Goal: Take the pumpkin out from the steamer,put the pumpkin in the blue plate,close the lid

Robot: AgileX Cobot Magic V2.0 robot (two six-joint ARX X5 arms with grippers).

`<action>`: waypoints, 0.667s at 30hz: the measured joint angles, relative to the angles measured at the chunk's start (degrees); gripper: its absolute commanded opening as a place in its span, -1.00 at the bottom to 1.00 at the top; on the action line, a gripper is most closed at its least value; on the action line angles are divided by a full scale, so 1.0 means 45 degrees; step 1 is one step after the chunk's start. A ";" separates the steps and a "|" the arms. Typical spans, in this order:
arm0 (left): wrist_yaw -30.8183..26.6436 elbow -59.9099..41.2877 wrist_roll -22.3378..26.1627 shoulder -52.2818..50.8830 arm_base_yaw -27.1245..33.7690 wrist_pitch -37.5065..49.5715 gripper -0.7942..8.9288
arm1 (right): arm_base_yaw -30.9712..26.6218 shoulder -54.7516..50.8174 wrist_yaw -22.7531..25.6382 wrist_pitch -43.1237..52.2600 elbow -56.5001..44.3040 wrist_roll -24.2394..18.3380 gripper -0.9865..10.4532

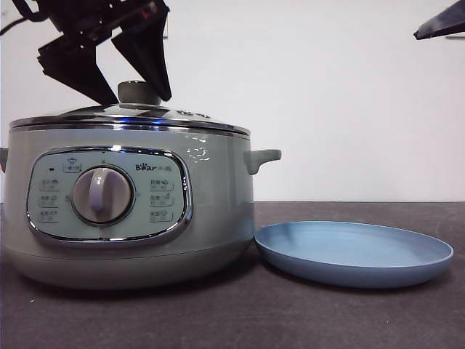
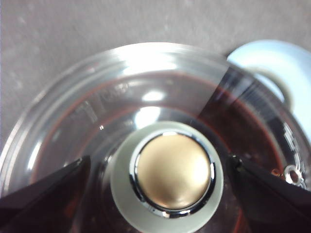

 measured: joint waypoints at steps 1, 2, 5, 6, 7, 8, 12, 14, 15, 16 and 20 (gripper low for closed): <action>-0.0005 0.0000 0.0010 0.0039 0.0000 -0.0005 0.10 | 0.0005 0.0000 0.0000 0.0005 0.0000 0.0000 0.22; -0.0024 0.0000 0.0010 0.0053 0.0000 0.0019 0.02 | 0.0005 0.0000 0.0010 0.0005 0.0000 0.0000 0.22; -0.0034 0.0000 0.0015 0.0049 0.0000 0.0073 -0.44 | 0.0005 0.0000 0.0010 0.0005 0.0000 0.0000 0.22; -0.0034 0.0000 0.0015 0.0049 0.0000 0.0073 -0.57 | 0.0000 0.0000 0.0010 0.0005 0.0000 0.0000 0.22; -0.0034 0.0000 0.0015 0.0049 0.0000 0.0073 -0.72 | 0.0005 0.0000 0.0010 0.0005 0.0000 0.0000 0.22; -0.0015 0.0000 0.0102 0.0049 -0.0005 0.0078 -0.86 | 0.0005 0.0000 0.0015 0.0005 0.0000 0.0000 0.22; 0.0024 0.0044 0.0393 0.0000 -0.0073 0.0194 -0.85 | 0.0000 0.0000 0.0015 0.0005 0.0000 0.0000 0.22; 0.0024 0.0044 0.0432 0.0000 -0.0073 0.0204 -0.85 | 0.0005 0.0000 0.0015 0.0000 0.0000 0.0000 0.22; 0.0029 0.0044 0.0437 0.0000 -0.0073 0.0209 -0.85 | 0.0005 0.0000 0.0010 0.0000 0.0000 0.0000 0.22; 0.0029 0.0044 0.0437 0.0000 -0.0073 0.0214 -0.85 | 0.0005 0.0000 0.0010 -0.0005 0.0000 0.0000 0.22; 0.0029 0.0044 0.0437 0.0000 -0.0073 0.0243 -0.85 | 0.0000 0.0000 0.0010 -0.0049 0.0000 0.0000 0.22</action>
